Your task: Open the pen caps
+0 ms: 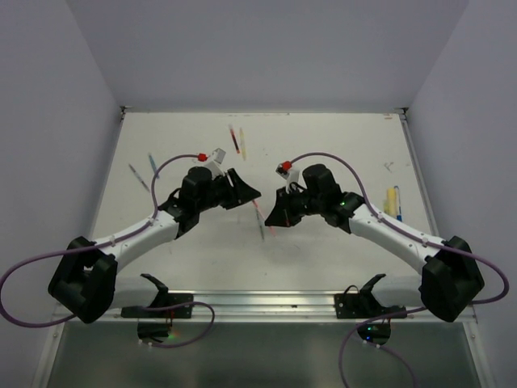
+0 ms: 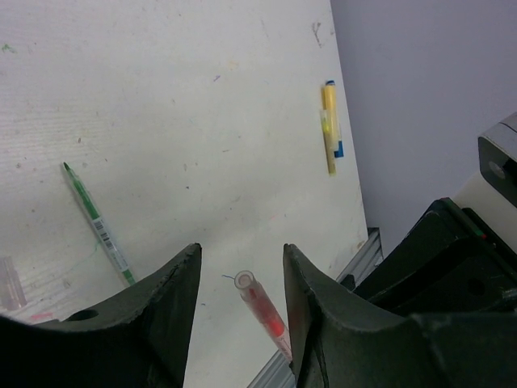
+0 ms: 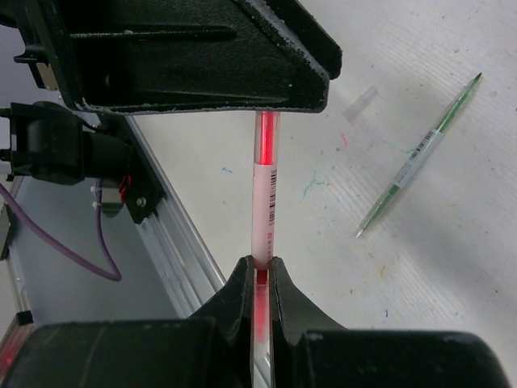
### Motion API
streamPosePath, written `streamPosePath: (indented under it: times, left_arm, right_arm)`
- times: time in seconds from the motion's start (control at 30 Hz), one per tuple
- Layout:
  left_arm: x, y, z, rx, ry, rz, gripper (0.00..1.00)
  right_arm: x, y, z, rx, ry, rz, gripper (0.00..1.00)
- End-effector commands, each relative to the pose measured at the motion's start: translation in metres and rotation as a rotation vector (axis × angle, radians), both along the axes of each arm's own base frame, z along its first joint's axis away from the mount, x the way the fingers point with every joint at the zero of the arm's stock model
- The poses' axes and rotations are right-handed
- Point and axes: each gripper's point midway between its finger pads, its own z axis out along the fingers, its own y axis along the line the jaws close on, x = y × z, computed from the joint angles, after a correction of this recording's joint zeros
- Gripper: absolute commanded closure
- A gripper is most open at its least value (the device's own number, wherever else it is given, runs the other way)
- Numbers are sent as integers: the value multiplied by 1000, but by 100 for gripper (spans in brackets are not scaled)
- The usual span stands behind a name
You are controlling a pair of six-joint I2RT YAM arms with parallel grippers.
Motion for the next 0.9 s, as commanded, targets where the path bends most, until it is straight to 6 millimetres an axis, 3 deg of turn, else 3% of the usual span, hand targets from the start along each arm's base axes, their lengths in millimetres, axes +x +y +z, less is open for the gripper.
streamPosePath:
  times: [0.0, 0.1, 0.33, 0.37, 0.4, 0.5, 0.67, 0.87]
  left_arm:
    - [9, -4, 19, -44, -43, -5, 52]
    - [9, -2, 19, -44, -44, -2, 57]
    - [5, -5, 22, -56, -49, -37, 100]
    - [3, -5, 21, -49, -44, -42, 100]
    - [3, -5, 20, -48, -44, -42, 100]
    - [1, -3, 20, -45, -39, -42, 100]
    - [-2, -4, 20, -53, -25, -43, 100]
    - [0, -4, 22, -62, -20, -31, 100]
  right_arm:
    - [0, 9, 14, 44, -21, 18, 100]
    - [-1, 8, 13, 40, -19, 19, 100]
    - [6, 12, 7, 40, -32, 7, 100]
    - [8, 12, 6, 35, -38, 3, 100]
    - [10, 13, 4, 32, -40, 0, 80]
    - [17, 19, 6, 46, -51, 4, 61]
    - [25, 33, 7, 75, -42, 16, 59]
    - [26, 43, 2, 76, -28, 23, 66]
